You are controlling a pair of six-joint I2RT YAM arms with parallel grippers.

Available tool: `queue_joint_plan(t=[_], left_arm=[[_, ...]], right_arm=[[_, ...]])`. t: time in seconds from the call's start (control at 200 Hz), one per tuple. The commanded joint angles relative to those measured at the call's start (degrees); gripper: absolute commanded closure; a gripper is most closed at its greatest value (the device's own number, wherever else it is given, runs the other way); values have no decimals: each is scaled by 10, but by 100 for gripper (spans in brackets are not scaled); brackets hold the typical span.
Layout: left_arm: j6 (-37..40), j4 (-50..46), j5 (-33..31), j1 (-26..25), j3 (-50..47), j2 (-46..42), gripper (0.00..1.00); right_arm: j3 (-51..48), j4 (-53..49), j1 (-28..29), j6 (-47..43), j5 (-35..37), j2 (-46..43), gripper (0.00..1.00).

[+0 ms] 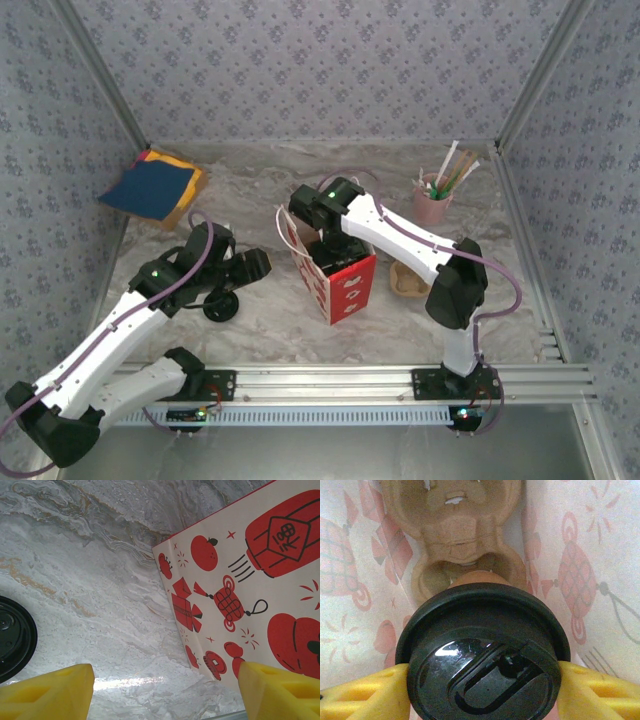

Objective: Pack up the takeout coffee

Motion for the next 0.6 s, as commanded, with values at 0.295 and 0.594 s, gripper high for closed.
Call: queue_joint_plan(t=[0.295, 0.594], left_arm=[[11, -20, -15, 3, 18, 2, 18], [10, -23, -20, 5, 24, 4, 0]], right_arm=[[6, -17, -4, 4, -4, -22, 32], [4, -16, -4, 7, -1, -29, 32]])
